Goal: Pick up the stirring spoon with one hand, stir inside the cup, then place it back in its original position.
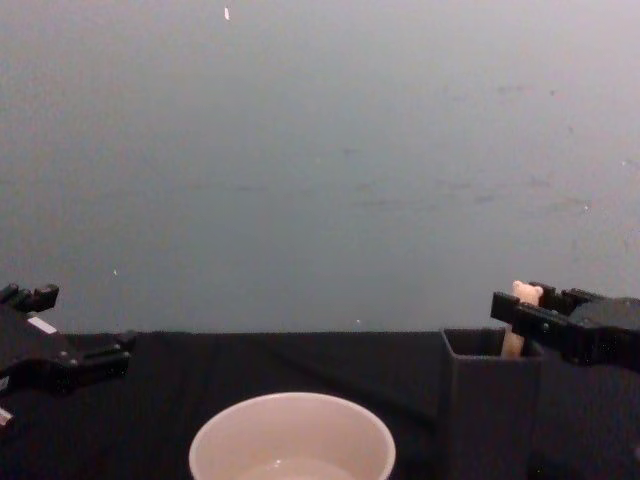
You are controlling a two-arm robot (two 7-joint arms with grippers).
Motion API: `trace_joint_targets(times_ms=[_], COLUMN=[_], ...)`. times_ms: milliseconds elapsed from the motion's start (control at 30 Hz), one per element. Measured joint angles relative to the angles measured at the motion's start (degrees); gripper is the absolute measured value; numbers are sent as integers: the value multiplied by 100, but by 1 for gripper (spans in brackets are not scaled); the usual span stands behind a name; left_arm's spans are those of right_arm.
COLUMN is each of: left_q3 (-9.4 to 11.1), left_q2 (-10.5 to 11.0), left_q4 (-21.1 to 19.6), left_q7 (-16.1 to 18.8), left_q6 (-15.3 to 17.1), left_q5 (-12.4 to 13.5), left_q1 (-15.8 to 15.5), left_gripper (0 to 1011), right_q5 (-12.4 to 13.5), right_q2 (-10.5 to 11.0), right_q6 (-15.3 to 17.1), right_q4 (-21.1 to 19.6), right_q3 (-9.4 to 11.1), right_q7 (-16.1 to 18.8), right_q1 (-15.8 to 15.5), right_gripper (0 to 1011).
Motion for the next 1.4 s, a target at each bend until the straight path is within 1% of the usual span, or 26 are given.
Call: trace_joint_targets(times_ms=[33,67,100,200,233,333,367,667,833,1067,1200,1400], left_q3=[0,0,0,0,0,0,0,0,0,0,0,0], left_q2=[0,0,0,0,0,0,0,0,0,0,0,0], left_q4=[0,0,0,0,0,0,0,0,0,0,0,0], left_q7=[0,0,0,0,0,0,0,0,0,0,0,0], left_q6=[0,0,0,0,0,0,0,0,0,0,0,0], left_q5=[0,0,0,0,0,0,0,0,0,0,0,0], left_q1=[0,0,0,0,0,0,0,0,0,0,0,0], left_gripper=[1001,1001,1001,1001,1001,1001,1001,1001,1001,1001,1001,1001], right_q5=[0,0,0,0,0,0,0,-1,9,173,273,440], right_q2=[0,0,0,0,0,0,0,0,-20,-21,15,80], right_q6=[-1,-2,-2,-4,-4,-4,-5,-6,-11,38,57,29], right_q4=[0,0,0,0,0,0,0,0,-9,-122,-271,-559], right_q3=[0,0,0,0,0,0,0,-1,-2,43,105,250], right_q7=[-1,-1,-1,-2,-3,-3,-3,6,121,254,264,237], right_q1=[0,0,0,0,0,0,0,0,9,24,-1,-38], right_gripper=[543,530,482,397,340,278,235,225,225,225,225,225])
